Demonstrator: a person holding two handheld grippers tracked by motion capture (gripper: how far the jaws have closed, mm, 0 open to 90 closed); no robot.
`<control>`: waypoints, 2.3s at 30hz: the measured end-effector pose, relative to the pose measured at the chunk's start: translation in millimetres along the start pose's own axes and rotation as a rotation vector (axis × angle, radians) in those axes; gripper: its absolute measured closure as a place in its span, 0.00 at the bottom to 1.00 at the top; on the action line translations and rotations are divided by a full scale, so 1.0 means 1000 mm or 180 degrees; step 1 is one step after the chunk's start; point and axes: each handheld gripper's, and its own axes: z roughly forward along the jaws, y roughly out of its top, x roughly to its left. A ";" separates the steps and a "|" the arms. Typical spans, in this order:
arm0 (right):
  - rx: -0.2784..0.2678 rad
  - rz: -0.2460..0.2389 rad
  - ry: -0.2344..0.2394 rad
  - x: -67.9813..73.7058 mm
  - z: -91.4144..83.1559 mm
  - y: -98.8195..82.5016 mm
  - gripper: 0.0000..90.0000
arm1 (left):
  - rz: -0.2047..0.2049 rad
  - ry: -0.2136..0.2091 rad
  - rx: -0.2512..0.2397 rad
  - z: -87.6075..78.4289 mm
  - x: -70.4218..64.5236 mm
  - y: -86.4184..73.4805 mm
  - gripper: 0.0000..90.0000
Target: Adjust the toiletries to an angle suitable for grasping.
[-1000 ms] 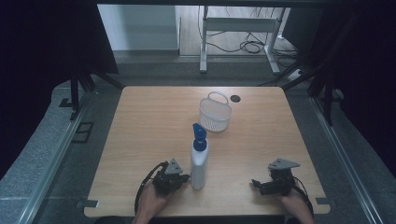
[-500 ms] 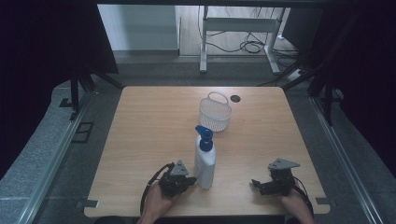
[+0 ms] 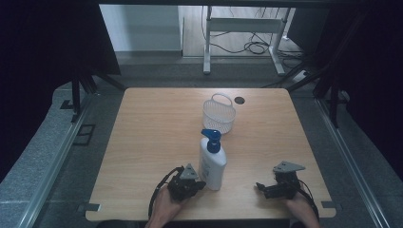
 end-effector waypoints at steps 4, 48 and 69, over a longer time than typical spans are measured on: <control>0.0000 0.0000 0.0001 0.000 0.000 0.000 0.00 | 0.0023 -0.0011 -0.0005 0.004 -0.002 0.003 0.99; -0.0136 -0.0144 0.0117 0.007 -0.008 0.006 0.02 | 0.0011 0.0341 0.0048 -0.017 0.003 -0.008 0.67; -0.0296 -0.0249 0.0326 0.026 -0.013 0.017 0.01 | -0.0088 0.0743 0.0241 -0.015 0.016 -0.022 0.22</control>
